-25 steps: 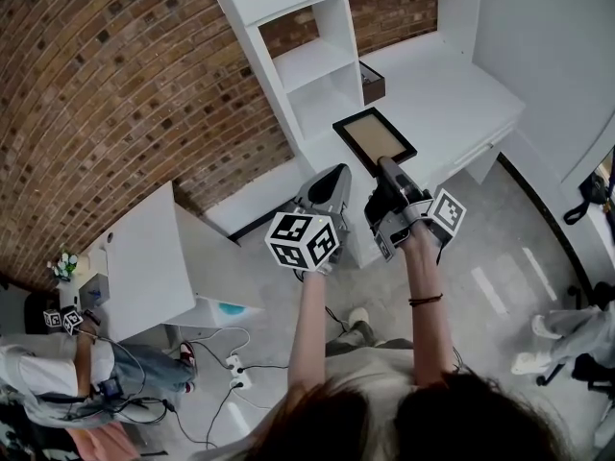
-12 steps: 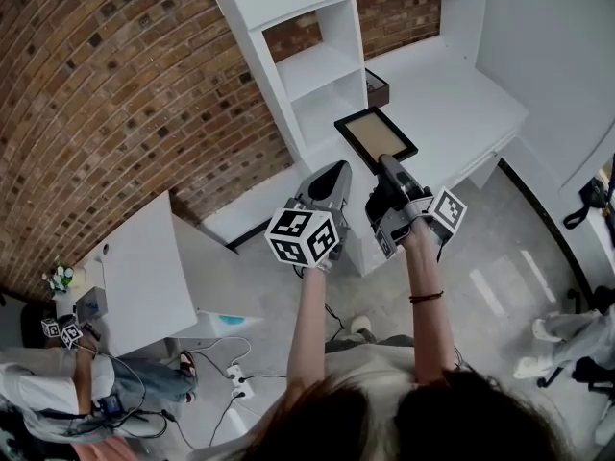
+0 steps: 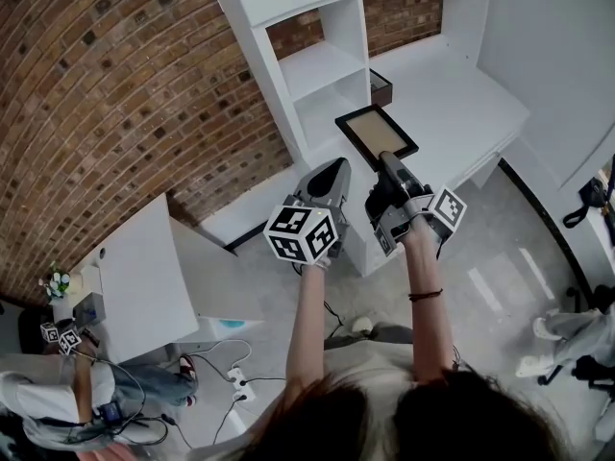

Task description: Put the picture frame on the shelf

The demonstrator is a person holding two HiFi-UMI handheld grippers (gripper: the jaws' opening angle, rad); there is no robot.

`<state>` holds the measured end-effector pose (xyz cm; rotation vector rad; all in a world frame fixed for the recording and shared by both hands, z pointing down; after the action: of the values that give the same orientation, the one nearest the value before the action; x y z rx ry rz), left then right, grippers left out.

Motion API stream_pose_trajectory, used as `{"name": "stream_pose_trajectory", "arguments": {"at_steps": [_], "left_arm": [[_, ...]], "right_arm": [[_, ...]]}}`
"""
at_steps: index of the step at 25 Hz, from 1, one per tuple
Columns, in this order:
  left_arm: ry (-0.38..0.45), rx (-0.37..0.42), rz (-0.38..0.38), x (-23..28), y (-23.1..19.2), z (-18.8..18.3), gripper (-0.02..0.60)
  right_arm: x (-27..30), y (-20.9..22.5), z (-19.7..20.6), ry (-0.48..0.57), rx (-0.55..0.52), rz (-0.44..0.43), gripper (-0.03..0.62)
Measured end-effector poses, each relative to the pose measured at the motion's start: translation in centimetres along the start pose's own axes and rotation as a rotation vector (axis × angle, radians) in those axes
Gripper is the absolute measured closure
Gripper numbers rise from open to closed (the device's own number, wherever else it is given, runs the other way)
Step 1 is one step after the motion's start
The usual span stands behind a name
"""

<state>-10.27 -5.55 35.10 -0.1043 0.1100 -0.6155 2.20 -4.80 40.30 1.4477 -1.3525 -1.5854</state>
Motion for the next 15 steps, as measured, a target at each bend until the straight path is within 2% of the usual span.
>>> {"name": "stream_pose_trajectory", "arguments": {"at_steps": [15], "left_arm": [[-0.005, 0.002, 0.011, 0.4, -1.5, 0.4, 0.571]], "right_arm": [[1.1, 0.9, -0.2, 0.027, 0.006, -0.008, 0.526]]}}
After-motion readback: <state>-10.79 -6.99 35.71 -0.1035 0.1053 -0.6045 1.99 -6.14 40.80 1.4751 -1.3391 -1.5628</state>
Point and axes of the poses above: the fingertips, and each gripper's own axes: x forward along the fingers, y to its right, z out of its underside, the point moved 3 cm from there along -x, backward along the fingers, and after that the axes turned 4 degrees about x, right-handed, at the moved point
